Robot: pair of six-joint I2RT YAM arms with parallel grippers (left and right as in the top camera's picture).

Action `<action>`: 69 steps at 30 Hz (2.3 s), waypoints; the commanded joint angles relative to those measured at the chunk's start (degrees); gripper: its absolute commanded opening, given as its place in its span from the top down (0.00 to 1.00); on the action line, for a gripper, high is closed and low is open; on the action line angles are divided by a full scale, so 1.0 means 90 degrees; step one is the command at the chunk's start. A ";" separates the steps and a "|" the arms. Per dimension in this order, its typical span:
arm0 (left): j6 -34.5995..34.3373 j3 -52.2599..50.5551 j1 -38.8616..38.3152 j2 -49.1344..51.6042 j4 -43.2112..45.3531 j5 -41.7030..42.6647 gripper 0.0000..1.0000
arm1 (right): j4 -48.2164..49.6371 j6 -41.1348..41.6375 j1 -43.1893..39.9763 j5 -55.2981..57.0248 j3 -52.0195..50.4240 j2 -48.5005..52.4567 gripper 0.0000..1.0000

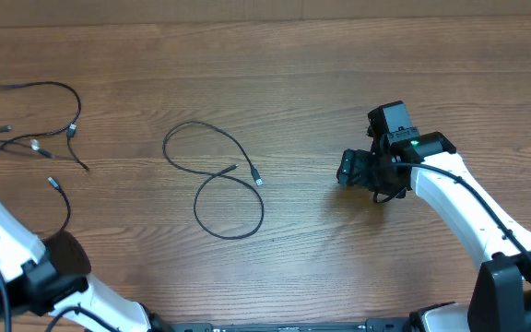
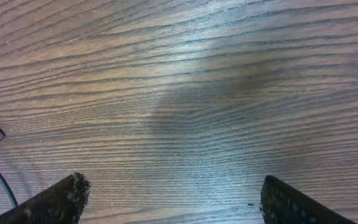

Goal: Untangle cables
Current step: 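Move the left gripper back to the remaining center cable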

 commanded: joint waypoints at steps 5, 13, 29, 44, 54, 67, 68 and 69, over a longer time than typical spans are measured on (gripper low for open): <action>-0.0449 0.0056 0.0100 0.0741 -0.0221 -0.0546 0.84 | -0.0010 -0.0019 -0.0024 0.0053 -0.0029 -0.0041 0.13; -0.0619 0.0056 0.0117 0.1061 -0.0877 -0.0073 0.64 | -0.0010 -0.0019 -0.0024 0.0053 -0.0029 -0.0041 0.13; 0.0792 0.0051 -0.1394 0.1066 -0.1212 0.2463 0.30 | 0.0022 -0.0017 -0.0024 0.0051 -0.0029 -0.0041 0.13; 0.2069 0.0051 -0.4022 0.2055 -0.2164 0.2433 0.06 | 0.0012 -0.0019 -0.0024 0.0053 -0.0029 -0.0041 0.13; 0.1634 -0.0792 -0.4928 0.2419 -0.2329 0.2057 0.05 | -0.0058 -0.0019 -0.0024 0.0053 -0.0029 -0.0041 0.13; 0.1722 -0.4252 -0.5472 0.0636 -0.2331 0.1535 0.02 | -0.0068 -0.0022 -0.0024 0.0056 -0.0029 -0.0041 0.12; 0.1717 -0.4578 -0.5467 0.0435 -0.2329 0.1392 0.03 | -0.0058 -0.0022 -0.0024 0.0056 -0.0029 -0.0041 0.12; 0.1685 -0.4891 -0.5464 0.0236 -0.2331 0.1243 0.04 | -0.0053 -0.0022 -0.0024 0.0056 -0.0029 -0.0041 0.12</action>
